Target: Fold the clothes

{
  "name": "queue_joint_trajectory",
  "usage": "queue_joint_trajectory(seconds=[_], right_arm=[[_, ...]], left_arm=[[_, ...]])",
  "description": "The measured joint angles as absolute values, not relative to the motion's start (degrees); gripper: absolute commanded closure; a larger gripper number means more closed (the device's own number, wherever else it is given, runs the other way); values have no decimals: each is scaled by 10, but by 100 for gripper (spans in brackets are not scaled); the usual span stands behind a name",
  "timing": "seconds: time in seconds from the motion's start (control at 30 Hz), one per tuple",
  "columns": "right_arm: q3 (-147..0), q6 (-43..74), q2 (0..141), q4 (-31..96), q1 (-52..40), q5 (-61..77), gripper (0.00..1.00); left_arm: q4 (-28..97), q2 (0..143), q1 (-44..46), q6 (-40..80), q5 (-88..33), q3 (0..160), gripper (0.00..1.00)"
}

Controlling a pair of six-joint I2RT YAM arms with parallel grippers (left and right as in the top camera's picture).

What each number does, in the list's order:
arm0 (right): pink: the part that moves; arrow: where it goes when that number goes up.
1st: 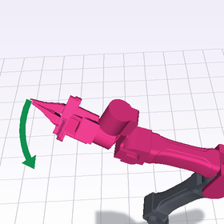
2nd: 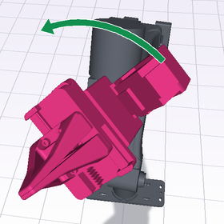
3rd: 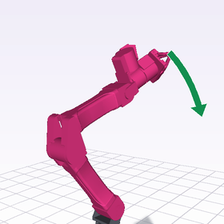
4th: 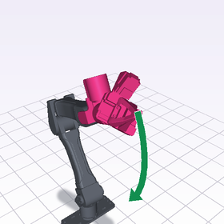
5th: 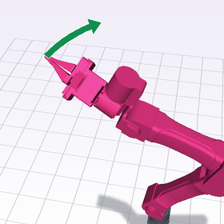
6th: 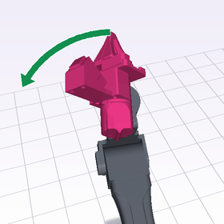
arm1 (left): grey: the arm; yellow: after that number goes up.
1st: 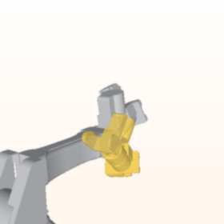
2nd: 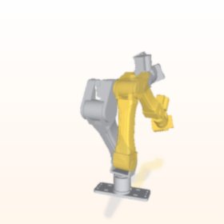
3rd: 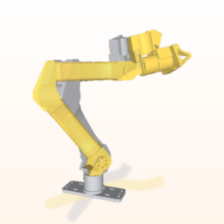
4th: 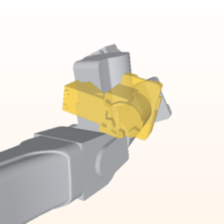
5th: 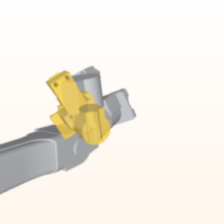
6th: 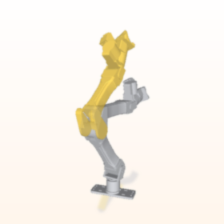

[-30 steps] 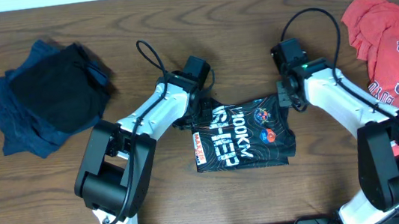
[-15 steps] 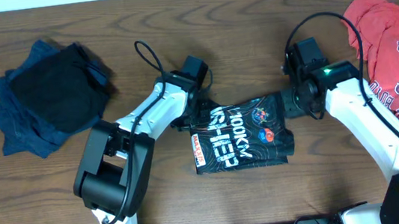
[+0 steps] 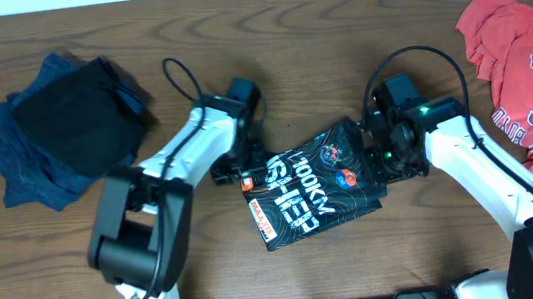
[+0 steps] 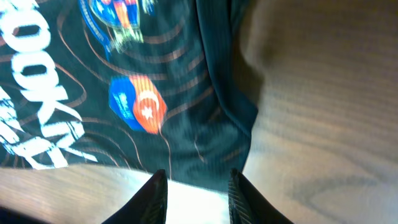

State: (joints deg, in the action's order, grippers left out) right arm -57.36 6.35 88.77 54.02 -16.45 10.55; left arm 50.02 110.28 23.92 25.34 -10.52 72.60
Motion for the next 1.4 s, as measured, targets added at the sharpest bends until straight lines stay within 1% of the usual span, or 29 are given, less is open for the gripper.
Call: queue_joint_trajectory(seconds=[0.1, 0.13, 0.23, 0.3, 0.43, 0.63, 0.7, 0.8, 1.0, 1.07, 1.1, 1.13, 1.2, 1.27, 1.4], right_arm=[[-573, 63, 888, 526, -164, 106, 69], [-573, 63, 888, 522, -164, 106, 68], [-573, 63, 888, 512, -164, 106, 67], [-573, 63, 888, 511, -164, 106, 67], [-573, 63, 888, 512, -164, 106, 66], [-573, 63, 888, 513, -164, 106, 66], [-573, 63, 888, 514, -164, 106, 66], [-573, 63, 888, 515, -164, 106, 66], [-573, 63, 888, 515, -164, 106, 66], [-573, 63, 888, 515, -164, 106, 66], [-573, 63, 888, 515, -164, 106, 66], [-573, 63, 888, 515, -164, 106, 66], [-573, 63, 888, 514, -164, 106, 66], [-573, 63, 888, 514, -164, 106, 66], [-573, 63, 888, 515, -164, 106, 65]], left_arm=[[513, 1069, 215, 255, -123, 726, 33], [513, 1059, 208, 255, -134, 726, 30], [512, 1042, 194, 250, -168, 726, 28], [512, 1041, 194, 241, -185, 726, 22], [500, 1041, 199, 235, -207, 714, 21], [442, 1041, 200, 230, -256, 647, 20], [430, 1041, 200, 227, -263, 626, 14], [400, 1041, 200, 226, -274, 598, 14], [304, 1030, 201, 226, -356, 562, 15], [271, 1027, 203, 226, -384, 546, 19], [261, 1026, 204, 227, -395, 540, 24], [255, 1026, 206, 227, -402, 536, 30], [251, 1026, 210, 228, -412, 527, 48], [247, 1029, 213, 225, -411, 518, 59], [232, 1032, 215, 226, -403, 512, 71]])
